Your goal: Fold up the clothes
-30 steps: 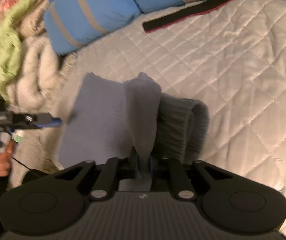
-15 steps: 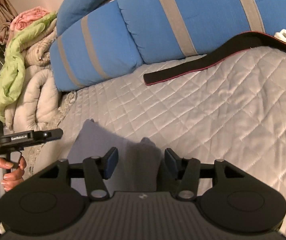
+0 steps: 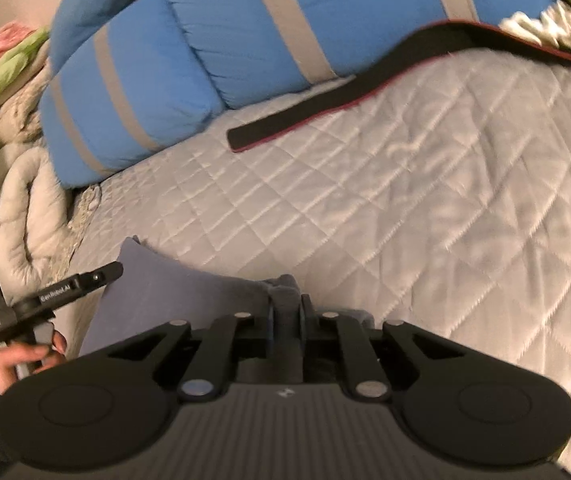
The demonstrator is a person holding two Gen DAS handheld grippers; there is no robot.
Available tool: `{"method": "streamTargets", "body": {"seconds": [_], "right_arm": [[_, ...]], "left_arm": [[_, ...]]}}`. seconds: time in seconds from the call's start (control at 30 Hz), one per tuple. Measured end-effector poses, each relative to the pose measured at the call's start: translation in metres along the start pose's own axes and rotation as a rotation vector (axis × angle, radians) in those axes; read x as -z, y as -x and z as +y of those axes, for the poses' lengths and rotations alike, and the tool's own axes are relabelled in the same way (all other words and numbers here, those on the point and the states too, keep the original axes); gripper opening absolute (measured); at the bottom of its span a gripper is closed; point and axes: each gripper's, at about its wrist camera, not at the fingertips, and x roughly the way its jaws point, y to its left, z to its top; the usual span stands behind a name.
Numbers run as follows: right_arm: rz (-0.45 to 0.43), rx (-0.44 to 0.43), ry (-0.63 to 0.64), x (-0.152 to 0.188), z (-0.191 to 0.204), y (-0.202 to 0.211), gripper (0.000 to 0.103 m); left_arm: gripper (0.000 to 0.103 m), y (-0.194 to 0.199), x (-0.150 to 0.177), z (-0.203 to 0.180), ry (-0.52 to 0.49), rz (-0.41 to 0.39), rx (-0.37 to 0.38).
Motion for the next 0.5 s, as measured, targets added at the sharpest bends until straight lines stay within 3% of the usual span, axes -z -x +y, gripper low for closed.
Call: {"method": "streamTargets", "body": {"seconds": [0.1,0.3,0.5], "right_arm": [[0.001,0.006,-0.014,0.000,-0.003,-0.002,0.013],[-0.044,0.090,0.028,0.002,0.000,0.002,0.056],[-0.094,0.176,0.120,0.003,0.010,0.008,0.065]], "left_arm": [[0.052,-0.006,0.004,0.004,0.004,-0.006,-0.003],[0.054,-0.013,0.004,0.000,-0.075,0.008,-0.042],[0.053,-0.016,0.001,0.004,-0.068,-0.008,-0.037]]}}
